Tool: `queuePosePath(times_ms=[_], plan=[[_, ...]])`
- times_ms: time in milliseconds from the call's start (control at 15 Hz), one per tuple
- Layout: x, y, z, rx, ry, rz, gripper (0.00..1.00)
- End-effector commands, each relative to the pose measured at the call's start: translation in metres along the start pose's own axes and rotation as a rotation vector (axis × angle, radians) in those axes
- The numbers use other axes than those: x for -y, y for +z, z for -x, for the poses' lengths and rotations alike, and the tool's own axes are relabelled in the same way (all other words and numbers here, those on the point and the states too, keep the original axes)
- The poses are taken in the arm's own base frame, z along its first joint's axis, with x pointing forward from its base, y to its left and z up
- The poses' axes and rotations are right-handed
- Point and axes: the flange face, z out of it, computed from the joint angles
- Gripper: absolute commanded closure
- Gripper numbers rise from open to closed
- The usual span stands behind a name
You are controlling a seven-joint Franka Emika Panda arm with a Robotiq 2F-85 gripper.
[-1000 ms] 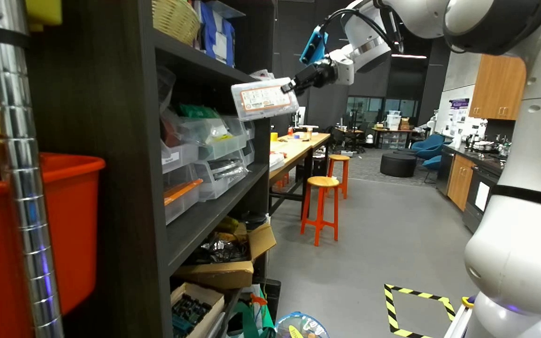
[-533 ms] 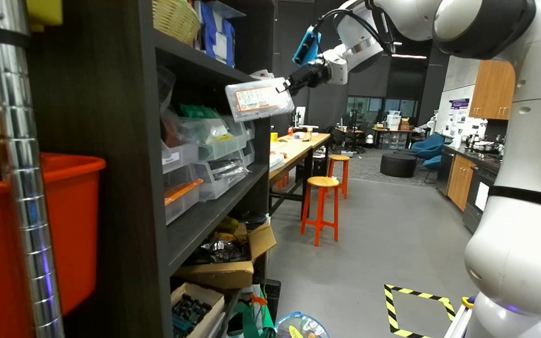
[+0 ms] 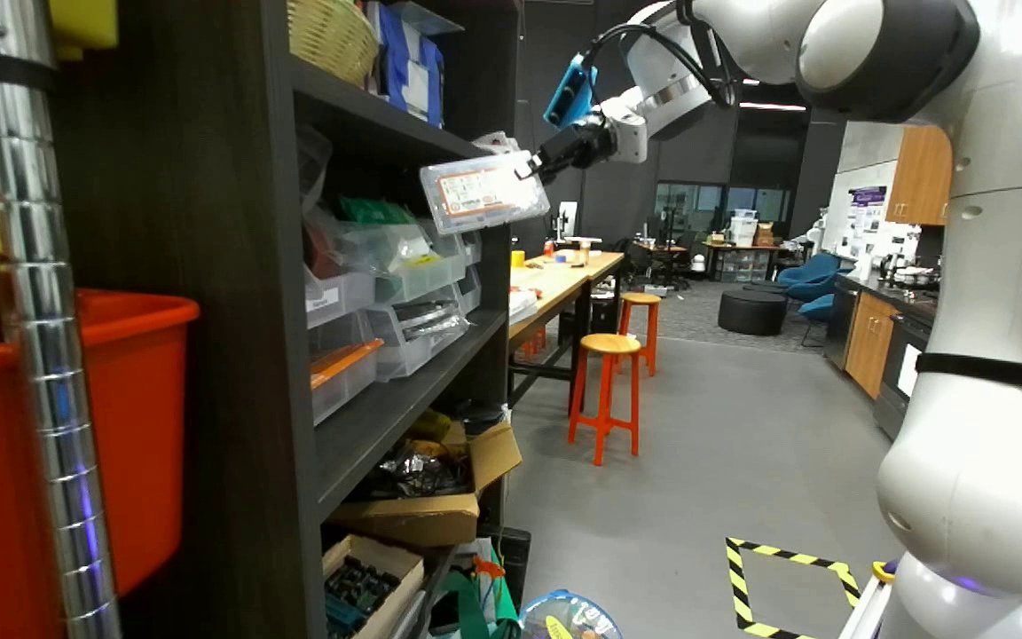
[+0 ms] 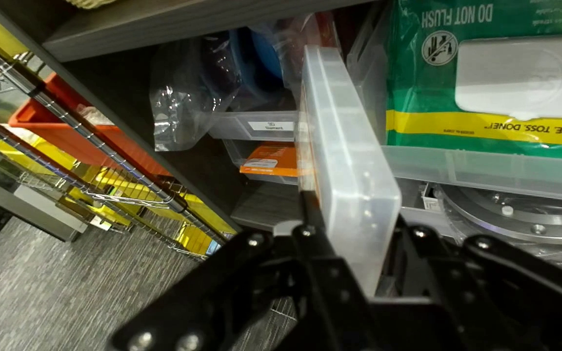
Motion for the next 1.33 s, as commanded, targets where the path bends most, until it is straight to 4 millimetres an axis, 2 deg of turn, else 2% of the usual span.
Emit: queuePosePath(times_ms=[0,933,1267], plan=[[0.000,0.001,0.018,-0.014,-0.015,0.005,0.93],[0.018,0.005,0.052,-0.025,-0.061,-0.004,0.93],[0.029,0.019,0.058,-0.026,-0.058,0.021,0.93]])
